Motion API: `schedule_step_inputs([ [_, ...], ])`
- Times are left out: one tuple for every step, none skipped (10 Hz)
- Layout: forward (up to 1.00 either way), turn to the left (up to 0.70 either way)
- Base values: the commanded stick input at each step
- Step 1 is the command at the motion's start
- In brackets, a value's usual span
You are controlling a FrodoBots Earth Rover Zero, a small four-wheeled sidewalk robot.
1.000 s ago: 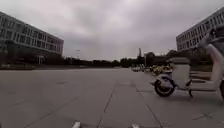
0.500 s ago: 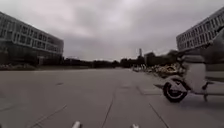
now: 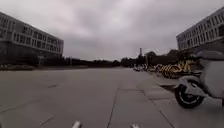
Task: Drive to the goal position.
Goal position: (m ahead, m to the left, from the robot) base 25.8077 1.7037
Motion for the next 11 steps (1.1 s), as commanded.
schedule_step_inputs([
  [0.7, -0.02],
  [0.7, -0.02],
  [0.7, 0.0],
  [0.7, 0.0],
  [0.7, 0.0],
  [0.7, 0.0],
  [0.7, 0.0],
  [0.7, 0.0],
  [0.7, 0.0],
  [0.7, 0.0],
  [0.7, 0.0],
])
